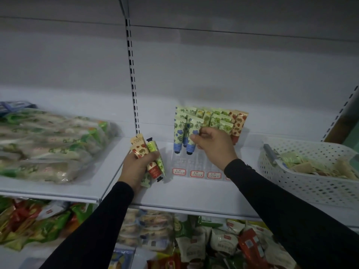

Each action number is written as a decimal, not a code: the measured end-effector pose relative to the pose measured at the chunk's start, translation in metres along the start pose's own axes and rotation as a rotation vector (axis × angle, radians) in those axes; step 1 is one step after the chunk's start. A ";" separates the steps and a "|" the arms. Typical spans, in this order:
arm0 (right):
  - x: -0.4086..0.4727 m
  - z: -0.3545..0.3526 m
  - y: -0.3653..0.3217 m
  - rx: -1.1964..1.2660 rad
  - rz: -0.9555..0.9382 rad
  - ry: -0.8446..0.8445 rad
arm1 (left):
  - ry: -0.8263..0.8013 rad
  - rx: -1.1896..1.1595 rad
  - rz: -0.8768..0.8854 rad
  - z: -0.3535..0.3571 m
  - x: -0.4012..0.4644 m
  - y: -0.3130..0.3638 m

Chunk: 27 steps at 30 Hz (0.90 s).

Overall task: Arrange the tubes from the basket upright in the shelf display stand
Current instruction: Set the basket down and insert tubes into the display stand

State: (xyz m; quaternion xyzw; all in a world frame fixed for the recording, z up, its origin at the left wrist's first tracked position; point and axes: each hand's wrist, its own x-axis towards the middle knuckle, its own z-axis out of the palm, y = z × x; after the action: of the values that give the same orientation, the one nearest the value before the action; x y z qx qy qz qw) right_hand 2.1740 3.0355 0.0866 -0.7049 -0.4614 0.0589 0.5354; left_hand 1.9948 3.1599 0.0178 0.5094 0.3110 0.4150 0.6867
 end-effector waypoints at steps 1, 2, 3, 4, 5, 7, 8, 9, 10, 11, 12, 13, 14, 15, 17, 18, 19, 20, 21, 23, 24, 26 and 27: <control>0.001 0.001 0.000 -0.020 -0.011 0.001 | 0.005 0.005 0.010 0.001 -0.001 0.000; 0.002 0.003 0.001 -0.040 -0.024 0.002 | 0.012 0.005 0.021 0.001 -0.001 0.000; 0.002 0.004 0.001 -0.054 -0.031 0.002 | 0.019 0.007 0.032 0.002 -0.001 0.000; 0.003 0.006 0.002 -0.060 -0.036 0.004 | 0.022 0.012 0.042 0.002 -0.002 -0.001; 0.003 0.007 0.001 -0.064 -0.042 0.008 | 0.022 0.021 0.052 0.002 -0.003 -0.001; 0.003 0.008 0.001 -0.075 -0.052 0.020 | 0.018 0.036 0.065 0.003 -0.005 -0.001; 0.004 0.008 0.001 -0.078 -0.055 0.023 | 0.017 0.038 0.067 0.004 -0.005 -0.001; 0.004 0.008 0.001 -0.078 -0.056 0.024 | 0.016 0.039 0.067 0.004 -0.006 0.000; 0.004 0.008 0.001 -0.074 -0.055 0.024 | 0.015 0.044 0.067 0.004 -0.006 0.000; 0.005 0.008 0.001 -0.067 -0.050 0.023 | 0.012 0.054 0.066 0.004 -0.006 0.000; 0.005 0.008 0.002 -0.064 -0.046 0.022 | 0.009 0.061 0.065 0.004 -0.007 0.000; 0.005 0.008 0.003 -0.069 -0.045 0.020 | 0.007 0.064 0.066 0.004 -0.007 0.000; 0.005 0.008 0.003 -0.075 -0.043 0.019 | 0.009 0.065 0.065 0.004 -0.007 0.000; 0.006 0.008 0.003 -0.076 -0.044 0.018 | 0.012 0.063 0.065 0.004 -0.008 0.000; 0.007 0.008 0.002 -0.067 -0.046 0.021 | 0.015 0.060 0.062 0.005 -0.008 0.001; 0.007 0.008 0.002 -0.066 -0.044 0.024 | 0.013 0.058 0.060 0.005 -0.009 0.002; 0.008 0.009 0.001 -0.071 -0.044 0.027 | 0.011 0.055 0.059 0.005 -0.009 0.002; 0.008 0.009 0.001 -0.083 -0.045 0.028 | 0.009 0.049 0.058 0.006 -0.009 0.002; 0.008 0.010 0.000 -0.099 -0.045 0.027 | 0.008 0.042 0.057 0.006 -0.010 0.003; 0.009 0.011 0.000 -0.121 -0.037 0.024 | 0.008 0.035 0.052 0.006 -0.010 0.002; 0.009 0.011 0.000 -0.122 -0.029 0.025 | 0.006 0.034 0.051 0.006 -0.010 0.002; 0.010 0.011 -0.002 -0.115 -0.016 0.041 | 0.001 0.031 0.049 0.005 -0.010 0.002; 0.010 0.011 -0.003 -0.117 -0.018 0.054 | -0.001 0.030 0.047 0.005 -0.010 0.002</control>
State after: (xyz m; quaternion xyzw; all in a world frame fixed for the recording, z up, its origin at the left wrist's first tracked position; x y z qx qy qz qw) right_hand 2.1713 3.0506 0.0882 -0.7323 -0.4557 0.0079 0.5059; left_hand 1.9940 3.1489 0.0214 0.5270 0.3044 0.4260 0.6694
